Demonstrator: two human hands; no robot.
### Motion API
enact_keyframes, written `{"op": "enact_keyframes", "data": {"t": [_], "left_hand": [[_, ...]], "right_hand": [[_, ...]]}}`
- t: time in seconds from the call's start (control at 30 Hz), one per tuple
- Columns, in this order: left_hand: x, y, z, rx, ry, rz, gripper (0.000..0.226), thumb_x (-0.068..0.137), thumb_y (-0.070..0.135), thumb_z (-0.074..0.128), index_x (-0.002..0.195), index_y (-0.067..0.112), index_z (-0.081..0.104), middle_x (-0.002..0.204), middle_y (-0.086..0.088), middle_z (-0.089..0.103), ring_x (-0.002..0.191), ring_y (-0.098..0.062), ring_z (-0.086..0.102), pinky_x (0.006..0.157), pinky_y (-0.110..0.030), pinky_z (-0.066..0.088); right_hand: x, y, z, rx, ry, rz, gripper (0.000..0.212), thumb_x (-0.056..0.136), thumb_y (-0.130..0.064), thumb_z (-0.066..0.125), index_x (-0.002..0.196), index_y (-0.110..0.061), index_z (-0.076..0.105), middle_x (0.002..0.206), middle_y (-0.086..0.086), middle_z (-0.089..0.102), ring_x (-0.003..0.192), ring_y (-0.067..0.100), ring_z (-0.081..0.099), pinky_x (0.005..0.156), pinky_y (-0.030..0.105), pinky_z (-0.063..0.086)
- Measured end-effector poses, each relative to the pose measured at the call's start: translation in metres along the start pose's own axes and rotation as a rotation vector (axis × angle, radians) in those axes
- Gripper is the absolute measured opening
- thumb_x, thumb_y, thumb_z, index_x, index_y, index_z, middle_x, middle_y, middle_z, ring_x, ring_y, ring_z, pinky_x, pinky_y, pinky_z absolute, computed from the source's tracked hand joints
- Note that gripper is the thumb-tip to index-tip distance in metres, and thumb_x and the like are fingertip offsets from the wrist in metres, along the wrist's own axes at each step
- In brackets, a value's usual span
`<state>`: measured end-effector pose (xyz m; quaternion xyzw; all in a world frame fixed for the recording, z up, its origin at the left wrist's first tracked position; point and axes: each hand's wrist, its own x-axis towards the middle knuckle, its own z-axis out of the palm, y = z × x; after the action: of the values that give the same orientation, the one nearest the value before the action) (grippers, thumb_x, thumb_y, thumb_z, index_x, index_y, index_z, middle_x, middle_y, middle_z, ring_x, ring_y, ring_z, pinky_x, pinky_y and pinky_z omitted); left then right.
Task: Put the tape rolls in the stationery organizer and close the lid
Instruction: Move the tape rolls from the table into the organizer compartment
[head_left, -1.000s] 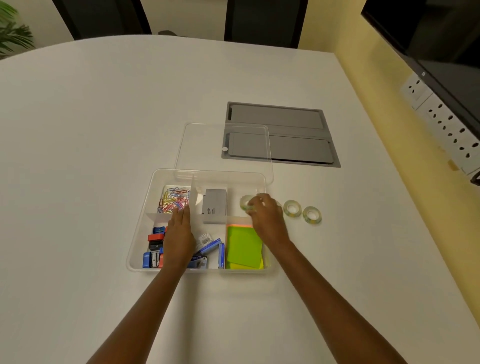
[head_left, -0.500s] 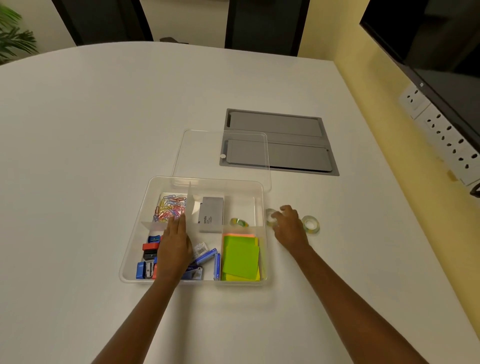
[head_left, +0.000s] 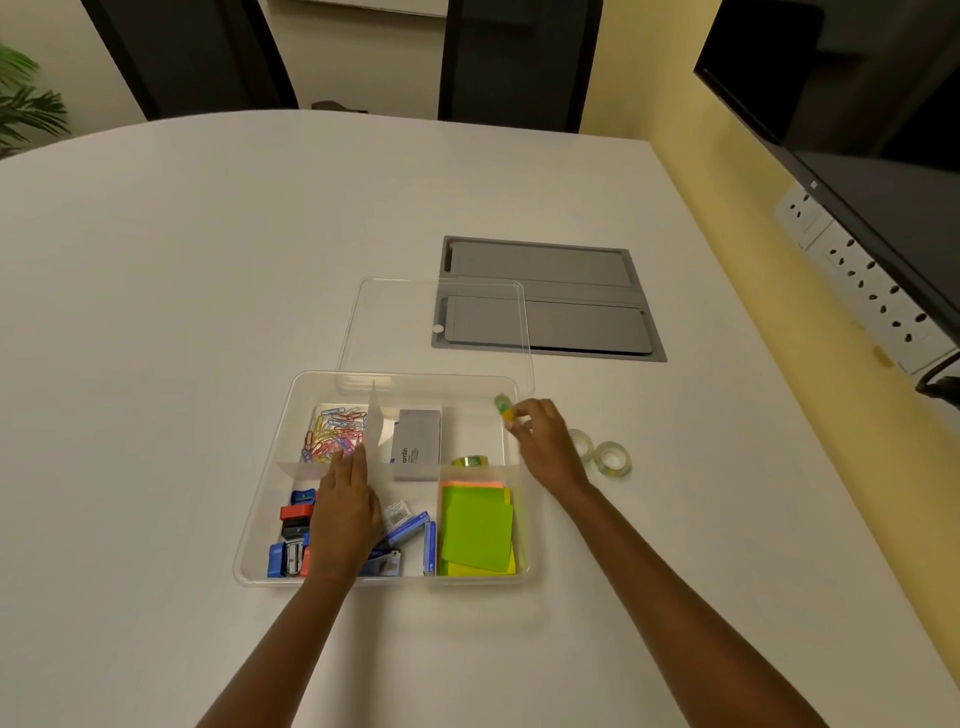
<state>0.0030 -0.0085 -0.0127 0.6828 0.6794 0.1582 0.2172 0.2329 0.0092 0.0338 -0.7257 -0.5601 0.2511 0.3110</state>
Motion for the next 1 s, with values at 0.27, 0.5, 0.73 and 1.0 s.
{"op": "enact_keyframes", "data": {"t": [0.27, 0.5, 0.73, 1.0], "left_hand": [[0.000, -0.001, 0.002, 0.103, -0.003, 0.074, 0.056, 0.093, 0.014, 0.041, 0.141, 0.004, 0.016, 0.153, -0.018, 0.020, 0.143, -0.033, 0.016, 0.117, -0.048, 0.013], [-0.001, -0.002, 0.003, 0.133, -0.021, 0.144, 0.053, 0.096, 0.017, 0.033, 0.142, 0.006, 0.011, 0.156, -0.014, 0.011, 0.145, -0.027, 0.010, 0.119, -0.041, 0.007], [-0.001, -0.003, 0.003, 0.100, -0.024, 0.138, 0.053, 0.095, 0.017, 0.037, 0.142, 0.006, 0.014, 0.155, -0.015, 0.013, 0.144, -0.029, 0.012, 0.118, -0.042, 0.008], [0.000, -0.001, 0.003, 0.114, -0.011, 0.148, 0.051, 0.093, 0.013, 0.039, 0.141, 0.005, 0.020, 0.154, -0.015, 0.016, 0.143, -0.030, 0.015, 0.118, -0.043, 0.011]], "right_hand": [[-0.002, 0.001, 0.006, -0.119, -0.002, -0.095, 0.021, 0.093, -0.002, 0.049, 0.111, 0.000, 0.060, 0.118, 0.020, 0.058, 0.111, 0.033, 0.054, 0.092, 0.043, 0.046], [-0.011, 0.063, -0.015, -0.693, -0.069, 0.094, 0.035, 0.096, -0.016, 0.046, 0.129, -0.007, 0.044, 0.131, 0.010, 0.050, 0.121, 0.027, 0.045, 0.094, 0.039, 0.045], [-0.020, 0.075, -0.010, -0.709, -0.039, 0.098, 0.028, 0.091, -0.006, 0.048, 0.118, -0.004, 0.055, 0.127, 0.010, 0.050, 0.116, 0.025, 0.048, 0.088, 0.034, 0.049], [0.003, 0.001, 0.002, 0.010, 0.110, 0.087, 0.017, 0.092, -0.008, 0.055, 0.106, 0.001, 0.060, 0.123, 0.018, 0.049, 0.110, 0.034, 0.056, 0.091, 0.037, 0.046]]}}
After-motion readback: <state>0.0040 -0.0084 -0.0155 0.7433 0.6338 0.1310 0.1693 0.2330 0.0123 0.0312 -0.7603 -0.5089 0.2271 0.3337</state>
